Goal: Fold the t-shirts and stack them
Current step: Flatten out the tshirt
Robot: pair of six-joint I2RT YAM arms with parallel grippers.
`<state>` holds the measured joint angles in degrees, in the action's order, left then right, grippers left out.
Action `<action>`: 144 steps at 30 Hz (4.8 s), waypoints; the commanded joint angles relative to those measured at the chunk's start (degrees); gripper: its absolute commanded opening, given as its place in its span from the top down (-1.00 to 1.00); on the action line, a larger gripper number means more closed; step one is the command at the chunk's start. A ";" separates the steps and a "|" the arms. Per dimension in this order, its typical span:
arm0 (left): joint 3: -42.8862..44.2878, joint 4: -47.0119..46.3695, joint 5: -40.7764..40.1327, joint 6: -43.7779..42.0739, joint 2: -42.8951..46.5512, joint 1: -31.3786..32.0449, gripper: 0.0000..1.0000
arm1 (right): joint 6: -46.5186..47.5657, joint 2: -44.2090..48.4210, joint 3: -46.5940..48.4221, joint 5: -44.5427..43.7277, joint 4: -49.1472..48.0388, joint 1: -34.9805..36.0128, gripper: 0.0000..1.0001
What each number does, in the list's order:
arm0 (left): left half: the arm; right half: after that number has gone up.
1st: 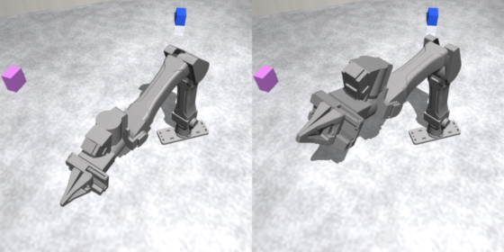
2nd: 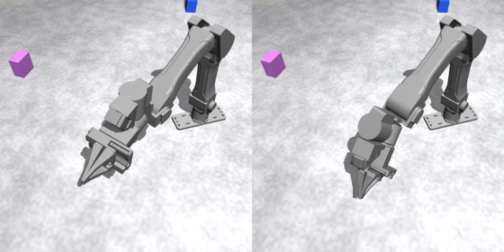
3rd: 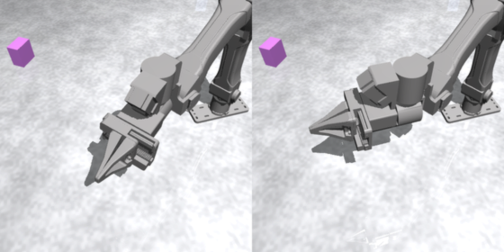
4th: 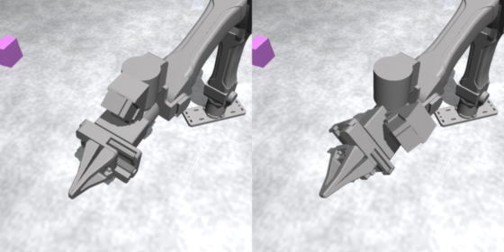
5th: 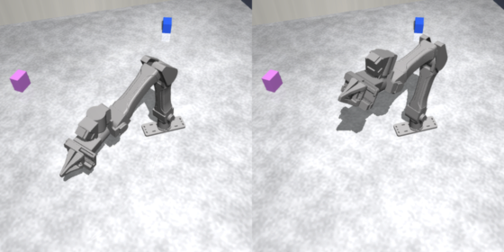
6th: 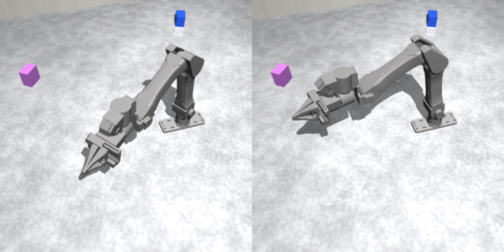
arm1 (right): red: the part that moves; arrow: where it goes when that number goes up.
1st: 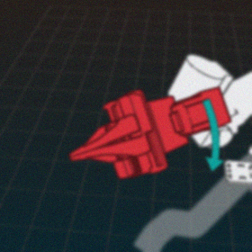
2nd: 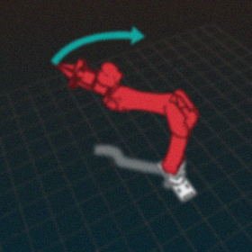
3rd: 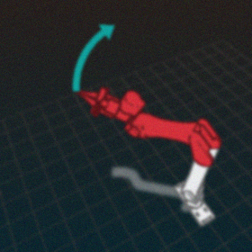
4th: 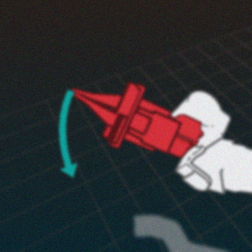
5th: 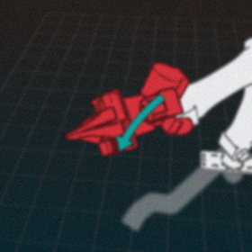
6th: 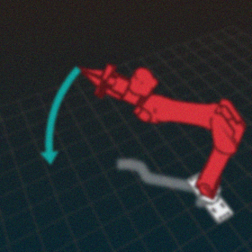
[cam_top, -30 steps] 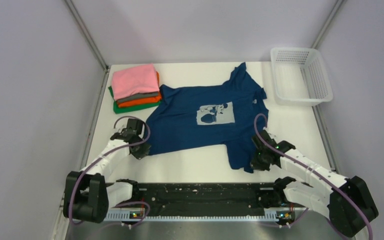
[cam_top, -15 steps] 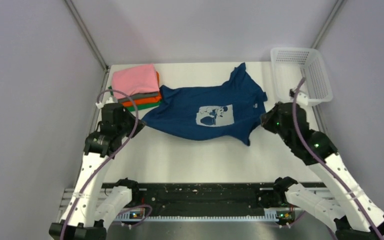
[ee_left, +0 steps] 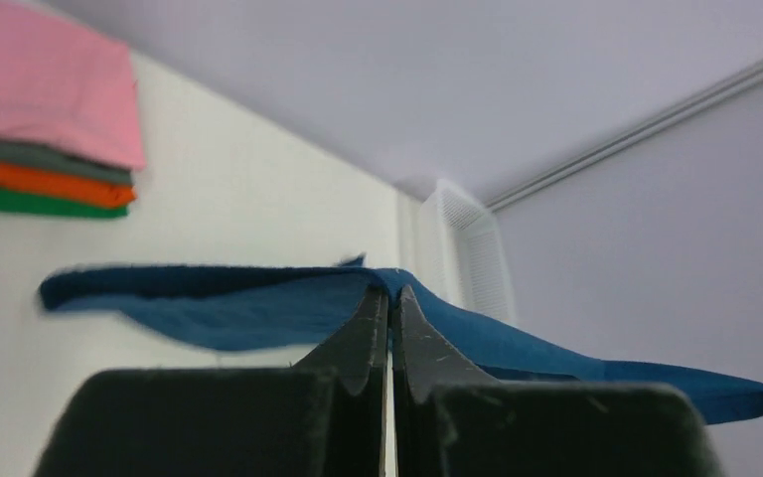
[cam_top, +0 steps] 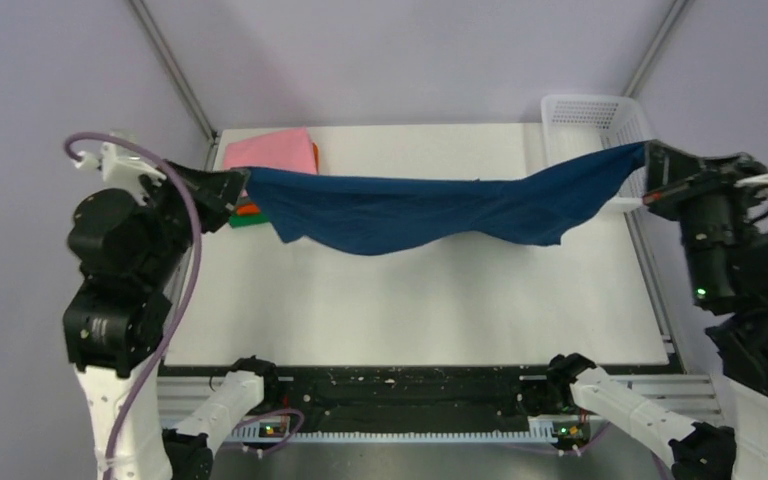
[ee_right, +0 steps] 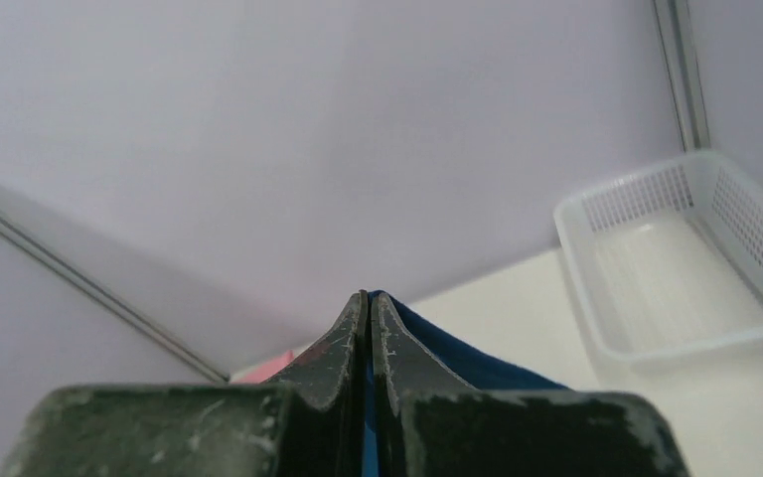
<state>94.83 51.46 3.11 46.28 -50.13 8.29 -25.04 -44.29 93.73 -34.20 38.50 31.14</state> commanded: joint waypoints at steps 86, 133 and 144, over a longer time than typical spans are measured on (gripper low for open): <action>-2.84 -5.27 -15.24 -5.28 -53.31 11.46 -0.97 | -0.81 -51.96 -28.17 31.84 -26.73 -19.92 -0.51; -33.34 -12.25 -7.62 -0.58 -52.32 14.97 -0.96 | -2.97 -71.70 -14.93 22.44 -32.61 -20.07 0.70; -32.97 -11.65 -7.84 -0.52 -52.21 15.00 -0.96 | -0.88 -71.01 -15.15 21.64 -27.43 -20.10 0.65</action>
<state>63.13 38.98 -4.36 45.08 -100.27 23.14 -28.03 -116.86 77.47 -10.72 7.42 10.98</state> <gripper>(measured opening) 0.982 0.158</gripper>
